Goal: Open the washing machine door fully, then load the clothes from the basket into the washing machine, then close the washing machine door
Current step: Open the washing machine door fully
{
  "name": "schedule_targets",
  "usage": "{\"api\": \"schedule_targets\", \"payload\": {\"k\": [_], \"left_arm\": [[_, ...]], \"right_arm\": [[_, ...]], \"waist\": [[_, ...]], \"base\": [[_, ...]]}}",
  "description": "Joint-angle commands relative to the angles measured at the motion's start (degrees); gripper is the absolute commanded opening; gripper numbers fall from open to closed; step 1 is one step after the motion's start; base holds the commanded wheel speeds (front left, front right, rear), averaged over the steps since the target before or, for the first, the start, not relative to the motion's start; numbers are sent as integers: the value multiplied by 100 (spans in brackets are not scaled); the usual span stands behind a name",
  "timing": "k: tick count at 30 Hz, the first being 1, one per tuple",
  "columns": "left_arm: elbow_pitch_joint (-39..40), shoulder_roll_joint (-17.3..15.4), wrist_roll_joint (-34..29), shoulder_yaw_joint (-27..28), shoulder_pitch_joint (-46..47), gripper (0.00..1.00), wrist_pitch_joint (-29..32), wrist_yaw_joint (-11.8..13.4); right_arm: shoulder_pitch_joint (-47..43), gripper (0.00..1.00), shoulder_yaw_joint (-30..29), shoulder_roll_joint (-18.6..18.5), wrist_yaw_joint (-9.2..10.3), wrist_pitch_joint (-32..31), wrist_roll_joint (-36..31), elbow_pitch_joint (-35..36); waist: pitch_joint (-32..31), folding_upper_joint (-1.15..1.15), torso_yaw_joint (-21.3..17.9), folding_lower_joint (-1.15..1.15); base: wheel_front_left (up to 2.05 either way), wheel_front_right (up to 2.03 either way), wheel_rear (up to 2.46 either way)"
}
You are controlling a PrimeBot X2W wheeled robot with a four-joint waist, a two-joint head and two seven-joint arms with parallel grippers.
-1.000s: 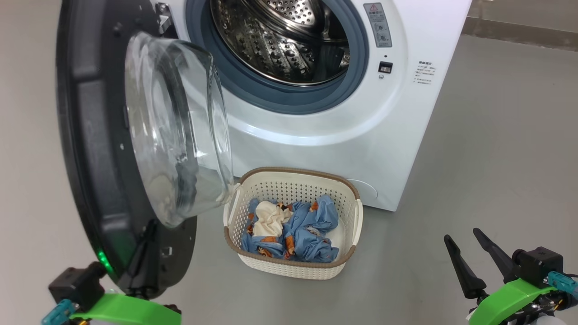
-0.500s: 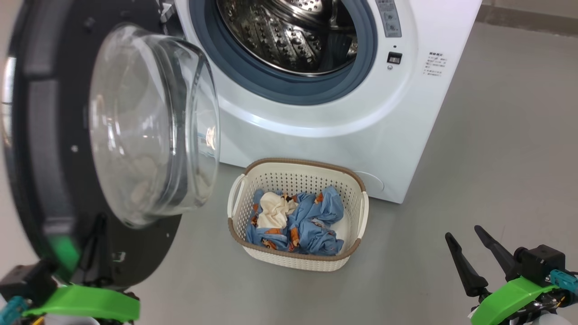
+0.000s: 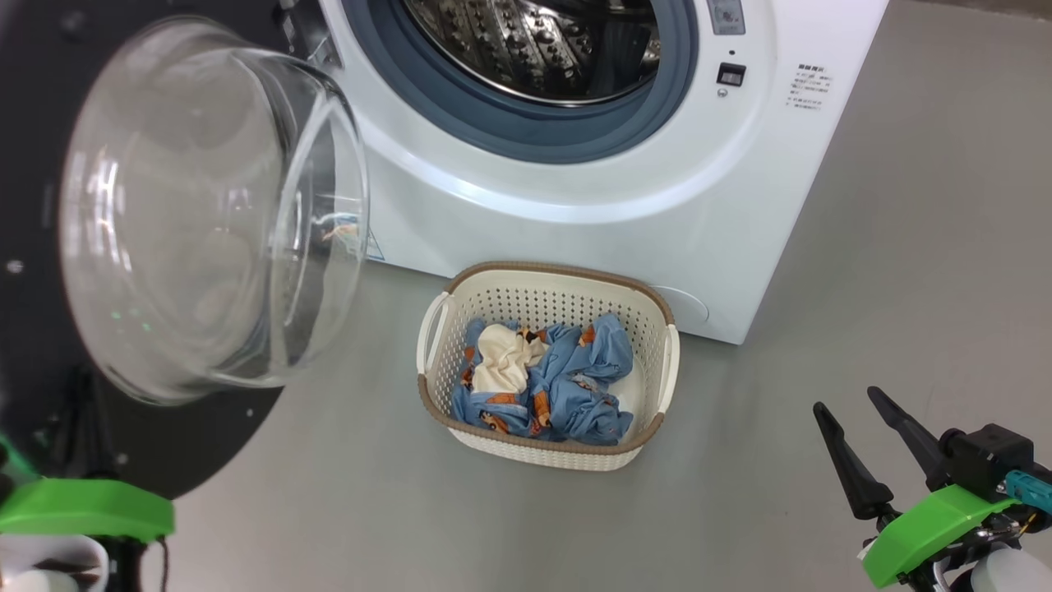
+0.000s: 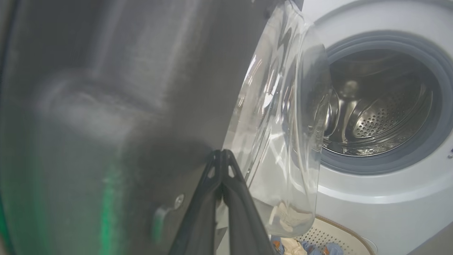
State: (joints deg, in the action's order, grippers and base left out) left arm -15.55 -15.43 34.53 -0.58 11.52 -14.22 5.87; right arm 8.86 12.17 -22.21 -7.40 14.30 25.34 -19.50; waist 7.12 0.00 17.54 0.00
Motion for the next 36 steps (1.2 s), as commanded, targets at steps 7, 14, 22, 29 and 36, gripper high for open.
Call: {"api": "schedule_targets", "payload": {"k": [7, 14, 22, 29, 36], "left_arm": [[-469, -469, -58, 664, 528, 0, -73, 116], [-864, -535, -227, 1064, 759, 0, -76, 69], [-1556, -711, -569, 1465, 1235, 0, -77, -47], [-2224, -915, -880, 1762, 1779, 0, -77, -197], [-2923, -1123, -1141, 2076, 2296, 0, -77, -404]], "right_arm": [[189, 100, 154, -182, -9, 70, -25, 152], [284, 100, 193, -250, -9, 70, -26, 163], [435, 100, 294, -327, -9, 70, -31, 185], [641, 100, 349, -431, -9, 70, -31, 228], [864, 100, 445, -497, -9, 70, -41, 246]], "waist": [[157, 0, -6, 0], [308, 0, 5, 0], [508, 0, 16, 0], [785, 0, -2, 0], [1071, 0, -65, 0]], "base": [[0, 0, 0], [0, 0, 0], [0, 0, 0], [0, 0, 0], [0, 0, 0]]}}
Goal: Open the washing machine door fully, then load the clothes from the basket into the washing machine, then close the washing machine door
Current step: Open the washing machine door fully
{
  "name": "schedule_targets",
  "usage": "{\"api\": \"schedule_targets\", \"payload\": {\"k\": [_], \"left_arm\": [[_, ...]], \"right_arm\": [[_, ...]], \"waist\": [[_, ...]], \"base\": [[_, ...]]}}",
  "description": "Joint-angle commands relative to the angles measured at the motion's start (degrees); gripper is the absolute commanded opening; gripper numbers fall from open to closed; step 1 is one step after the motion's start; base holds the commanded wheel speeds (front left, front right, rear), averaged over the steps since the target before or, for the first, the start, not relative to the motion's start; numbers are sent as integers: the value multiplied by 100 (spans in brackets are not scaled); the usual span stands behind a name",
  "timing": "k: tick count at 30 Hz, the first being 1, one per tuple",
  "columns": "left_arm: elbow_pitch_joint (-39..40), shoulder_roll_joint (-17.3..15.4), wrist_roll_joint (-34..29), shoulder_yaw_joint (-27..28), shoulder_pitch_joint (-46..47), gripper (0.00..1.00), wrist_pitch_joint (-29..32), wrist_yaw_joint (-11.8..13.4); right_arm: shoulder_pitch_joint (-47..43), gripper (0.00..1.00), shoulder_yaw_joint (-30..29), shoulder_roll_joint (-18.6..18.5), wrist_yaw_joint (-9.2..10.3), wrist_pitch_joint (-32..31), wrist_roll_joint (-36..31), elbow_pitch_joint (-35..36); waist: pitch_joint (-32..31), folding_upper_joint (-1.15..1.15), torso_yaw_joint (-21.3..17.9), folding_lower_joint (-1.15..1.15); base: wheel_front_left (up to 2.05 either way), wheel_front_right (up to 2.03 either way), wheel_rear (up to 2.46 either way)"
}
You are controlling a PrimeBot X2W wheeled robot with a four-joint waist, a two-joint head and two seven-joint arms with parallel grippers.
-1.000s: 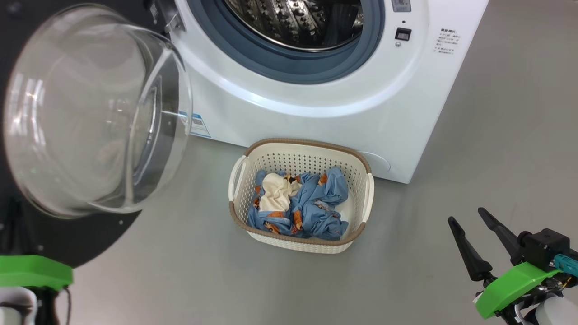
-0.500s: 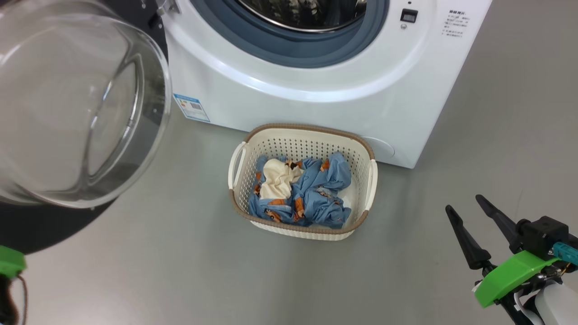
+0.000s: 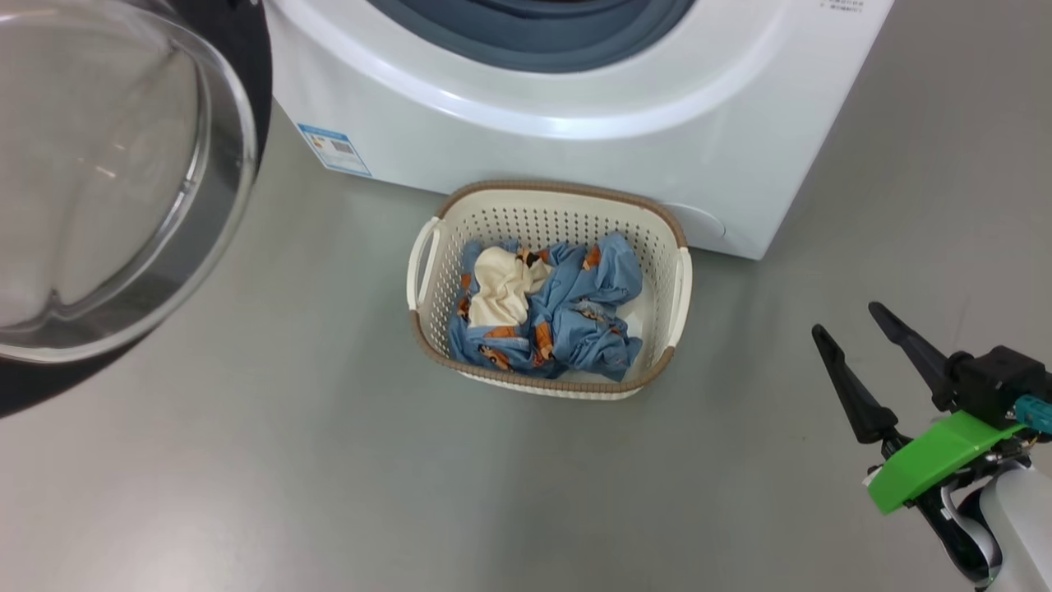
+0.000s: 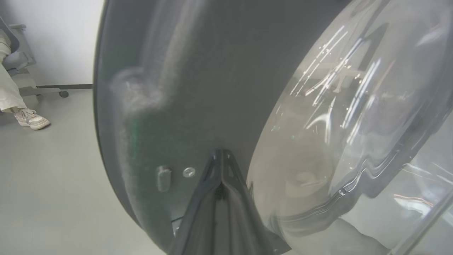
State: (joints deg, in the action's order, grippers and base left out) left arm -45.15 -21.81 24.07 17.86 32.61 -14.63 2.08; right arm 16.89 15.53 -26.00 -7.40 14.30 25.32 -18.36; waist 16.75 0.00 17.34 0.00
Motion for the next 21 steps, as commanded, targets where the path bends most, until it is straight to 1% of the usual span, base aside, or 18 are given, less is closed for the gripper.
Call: {"api": "schedule_targets", "payload": {"k": [1, 6, 14, 21], "left_arm": [[-41, -513, -145, 270, 244, 0, -37, -49], [-375, -617, -373, 424, 514, 0, -37, -179], [-722, -677, -629, 595, 820, 0, -37, -269], [-909, -642, -801, 770, 848, 0, -37, -335]], "right_arm": [[94, 100, 118, -130, -9, 70, -40, 136], [226, 100, 129, -190, -9, 70, -51, 171], [336, 100, 130, -240, -9, 70, -65, 187], [357, 100, 198, -145, -9, 70, -57, 120]], "waist": [[146, 0, -54, 0], [332, 0, -93, 0], [476, 0, -118, 0], [327, 0, -170, 0]], "base": [[0, 0, 0], [0, 0, 0], [0, 0, 0], [0, 0, 0]]}}
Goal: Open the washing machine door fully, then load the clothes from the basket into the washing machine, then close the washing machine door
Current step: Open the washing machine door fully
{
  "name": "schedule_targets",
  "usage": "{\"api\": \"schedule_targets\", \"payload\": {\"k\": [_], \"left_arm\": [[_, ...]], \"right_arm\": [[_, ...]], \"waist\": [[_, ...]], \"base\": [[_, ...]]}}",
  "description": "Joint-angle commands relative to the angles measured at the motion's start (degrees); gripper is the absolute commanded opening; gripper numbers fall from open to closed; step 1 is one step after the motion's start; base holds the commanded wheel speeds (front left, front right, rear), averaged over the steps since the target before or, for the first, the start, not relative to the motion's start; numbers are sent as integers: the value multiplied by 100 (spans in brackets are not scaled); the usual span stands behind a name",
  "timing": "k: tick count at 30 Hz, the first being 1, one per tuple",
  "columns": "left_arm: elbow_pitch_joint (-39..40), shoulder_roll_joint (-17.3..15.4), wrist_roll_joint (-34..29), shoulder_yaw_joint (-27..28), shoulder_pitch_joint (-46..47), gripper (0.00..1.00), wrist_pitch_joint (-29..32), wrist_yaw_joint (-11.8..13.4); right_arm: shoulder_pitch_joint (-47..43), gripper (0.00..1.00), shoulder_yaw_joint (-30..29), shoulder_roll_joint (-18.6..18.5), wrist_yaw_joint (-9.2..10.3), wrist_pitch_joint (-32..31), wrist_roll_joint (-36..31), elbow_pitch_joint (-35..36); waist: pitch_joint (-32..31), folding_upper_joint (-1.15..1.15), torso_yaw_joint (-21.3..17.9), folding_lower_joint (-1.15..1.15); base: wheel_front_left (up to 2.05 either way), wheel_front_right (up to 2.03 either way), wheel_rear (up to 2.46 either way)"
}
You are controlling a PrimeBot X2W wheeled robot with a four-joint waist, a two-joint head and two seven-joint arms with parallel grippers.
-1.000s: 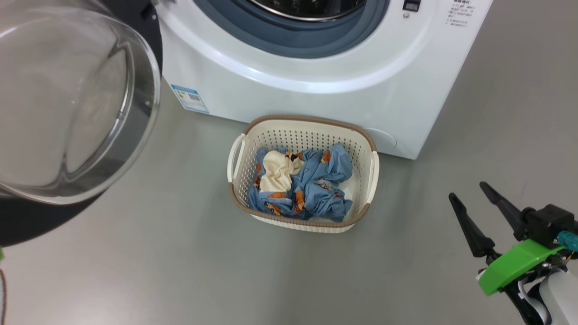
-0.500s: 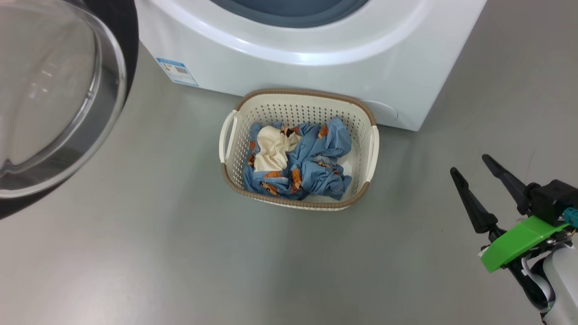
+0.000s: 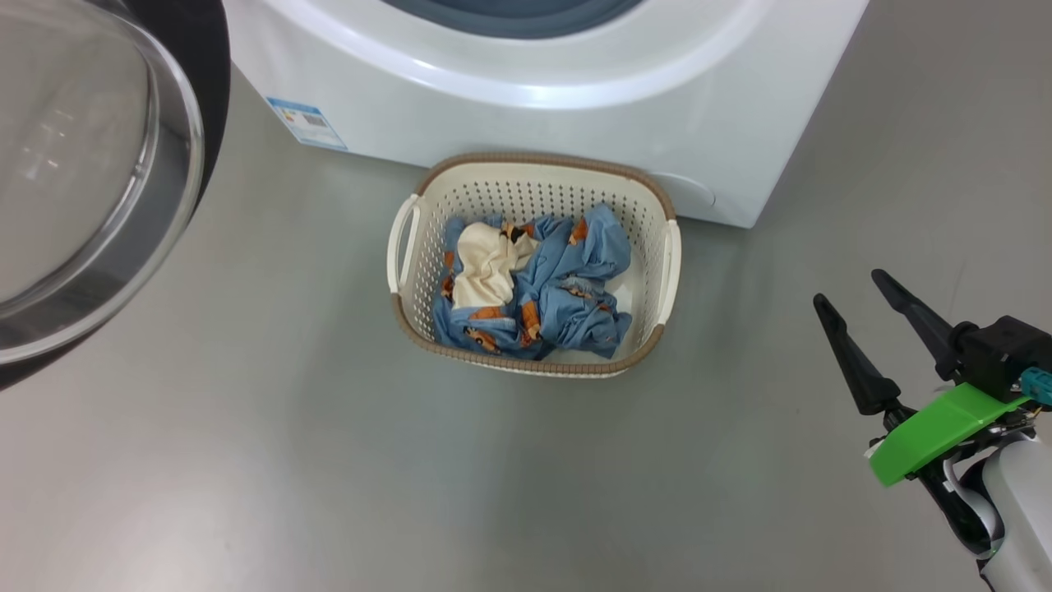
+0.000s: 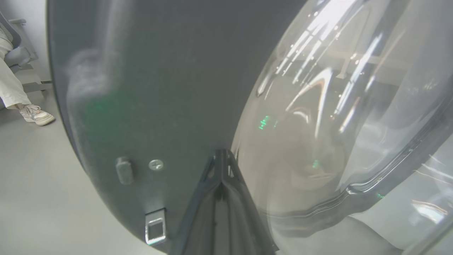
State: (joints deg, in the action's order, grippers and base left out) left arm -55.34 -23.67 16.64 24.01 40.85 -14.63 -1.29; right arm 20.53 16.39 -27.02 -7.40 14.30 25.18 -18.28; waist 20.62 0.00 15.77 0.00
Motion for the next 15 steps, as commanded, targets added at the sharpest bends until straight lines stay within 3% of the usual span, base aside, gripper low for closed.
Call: {"api": "schedule_targets", "payload": {"k": [1, 13, 15], "left_arm": [[129, -432, -65, 198, -7, 0, -37, -13], [787, 155, -246, 648, -771, 2, -37, -313], [905, 232, -319, 672, -884, 33, -37, -354]], "right_arm": [[-24, 100, 119, -19, -9, 70, -38, 98], [-321, 100, 98, 205, -9, 70, 53, 19], [-350, 100, 99, 229, -9, 70, 64, 16]], "waist": [[-109, 0, -20, 0], [-682, 0, -61, 0], [-749, 0, -71, 0]], "base": [[0, 0, 0], [0, 0, 0], [0, 0, 0]]}}
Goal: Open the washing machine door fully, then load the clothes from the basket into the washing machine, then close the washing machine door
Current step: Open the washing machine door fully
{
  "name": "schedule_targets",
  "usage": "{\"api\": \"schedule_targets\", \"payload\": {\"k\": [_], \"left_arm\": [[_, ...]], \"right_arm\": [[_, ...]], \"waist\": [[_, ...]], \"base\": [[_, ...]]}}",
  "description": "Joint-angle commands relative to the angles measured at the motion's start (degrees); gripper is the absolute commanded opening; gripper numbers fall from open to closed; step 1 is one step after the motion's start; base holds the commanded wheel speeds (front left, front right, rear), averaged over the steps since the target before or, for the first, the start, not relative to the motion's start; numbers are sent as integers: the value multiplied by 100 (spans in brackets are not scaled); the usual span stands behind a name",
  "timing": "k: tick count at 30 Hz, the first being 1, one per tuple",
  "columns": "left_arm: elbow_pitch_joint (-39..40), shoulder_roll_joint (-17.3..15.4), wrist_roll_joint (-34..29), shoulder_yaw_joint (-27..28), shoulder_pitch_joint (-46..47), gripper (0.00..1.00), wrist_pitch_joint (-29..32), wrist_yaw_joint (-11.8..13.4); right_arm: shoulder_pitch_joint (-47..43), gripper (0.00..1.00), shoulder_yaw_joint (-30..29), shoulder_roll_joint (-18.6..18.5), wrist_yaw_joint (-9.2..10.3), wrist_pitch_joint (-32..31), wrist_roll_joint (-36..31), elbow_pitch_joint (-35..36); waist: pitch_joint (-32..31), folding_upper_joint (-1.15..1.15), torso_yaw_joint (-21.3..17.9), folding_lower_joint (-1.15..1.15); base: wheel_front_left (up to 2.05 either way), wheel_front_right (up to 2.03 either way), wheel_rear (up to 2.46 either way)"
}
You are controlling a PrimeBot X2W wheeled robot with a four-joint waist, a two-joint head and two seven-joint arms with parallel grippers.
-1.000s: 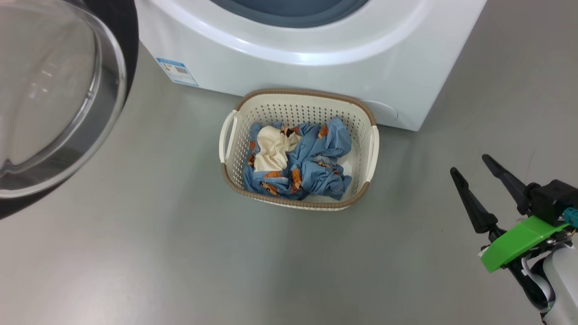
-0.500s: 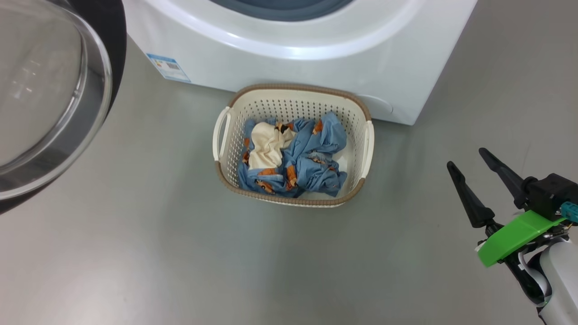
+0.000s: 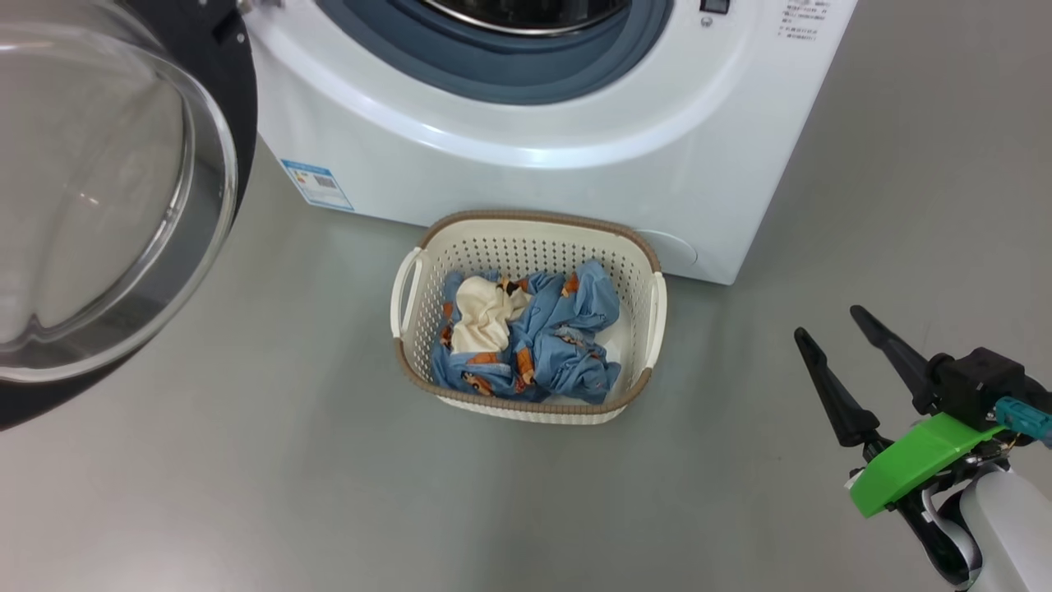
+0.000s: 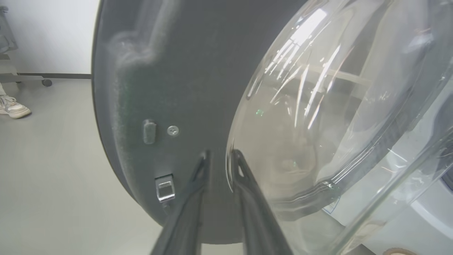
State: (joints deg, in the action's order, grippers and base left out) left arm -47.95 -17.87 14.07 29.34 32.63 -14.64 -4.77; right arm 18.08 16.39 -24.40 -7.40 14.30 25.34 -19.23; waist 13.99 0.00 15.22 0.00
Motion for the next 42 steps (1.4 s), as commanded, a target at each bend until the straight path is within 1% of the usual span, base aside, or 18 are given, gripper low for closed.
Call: {"api": "schedule_targets", "payload": {"k": [1, 2, 3, 4, 5, 7, 8, 12, 15, 18, 19, 20, 23, 29, 35, 42], "left_arm": [[223, -310, -102, 146, -116, 45, -36, -26], [286, -266, -131, 157, -168, 71, -36, -50], [370, -225, -154, 175, -219, 86, -36, -76], [444, -184, -174, 192, -273, 98, -36, -101], [511, -140, -188, 209, -328, 100, -36, -126], [669, -53, -216, 229, -445, 100, -36, -175], [824, 53, -246, 226, -566, 100, -36, -211], [1172, 274, -280, 153, -801, 100, -36, -253], [1415, 424, -262, 13, -988, 100, -36, -265], [1653, 510, -133, -341, -1159, 100, -36, -268], [1751, 523, -66, -509, -1226, 100, -36, -269], [1751, 523, -66, -509, -1226, 100, -36, -269], [2063, 561, 124, -873, -1454, 100, -36, -270], [2583, 673, 285, -1350, -1852, 100, -36, -270], [2910, 646, 479, -1700, -2120, 100, -36, -271], [3090, 598, 704, -2015, -2293, 100, -36, -271]], "right_arm": [[-120, 100, 93, -22, -9, 70, 49, 112], [-136, 100, 94, -10, -9, 70, 51, 111], [-150, 100, 96, 3, -9, 70, 51, 112], [-159, 100, 94, 18, -9, 70, 50, 117], [-170, 100, 100, 34, -9, 70, 50, 115], [-195, 100, 102, 65, -9, 70, 54, 117], [-234, 100, 93, 90, -9, 70, 63, 118], [-321, 100, 48, 139, -9, 70, 68, 132], [-383, 100, 1, 183, -9, 70, 62, 154], [-446, 100, -59, 211, -9, 70, 58, 170], [-465, 100, -80, 219, -9, 70, 56, 176], [-465, 100, -80, 219, -9, 70, 56, 176], [-520, 100, -138, 236, -9, 70, 50, 192], [-619, 100, -230, 260, -9, 70, 48, 208], [-670, 100, -279, 296, -9, 70, 43, 228], [-722, 100, -364, 333, -9, 70, 30, 267]], "waist": [[-118, 0, -19, 0], [-150, 0, -25, 0], [-179, 0, -32, 0], [-205, 0, -44, 0], [-239, 0, -58, 0], [-298, 0, -97, 0], [-367, 0, -141, 0], [-480, 0, -254, 0], [-546, 0, -361, 0], [-587, 0, -469, 0], [-594, 0, -507, 0], [-594, 0, -507, 0], [-626, 0, -628, 0], [-703, 0, -883, 0], [-761, 0, -1166, 0], [-784, 0, -1451, 0]], "base": [[0, 0, 0], [0, 0, 0], [0, 0, 0], [0, 0, 0], [0, 0, 0], [0, 0, 0], [0, 0, 0], [0, 0, 0], [0, 0, 0], [0, 0, 0], [0, 0, 0], [0, 0, 0], [0, 0, 0], [0, 0, 0], [0, 0, 0], [0, 0, 0]]}}
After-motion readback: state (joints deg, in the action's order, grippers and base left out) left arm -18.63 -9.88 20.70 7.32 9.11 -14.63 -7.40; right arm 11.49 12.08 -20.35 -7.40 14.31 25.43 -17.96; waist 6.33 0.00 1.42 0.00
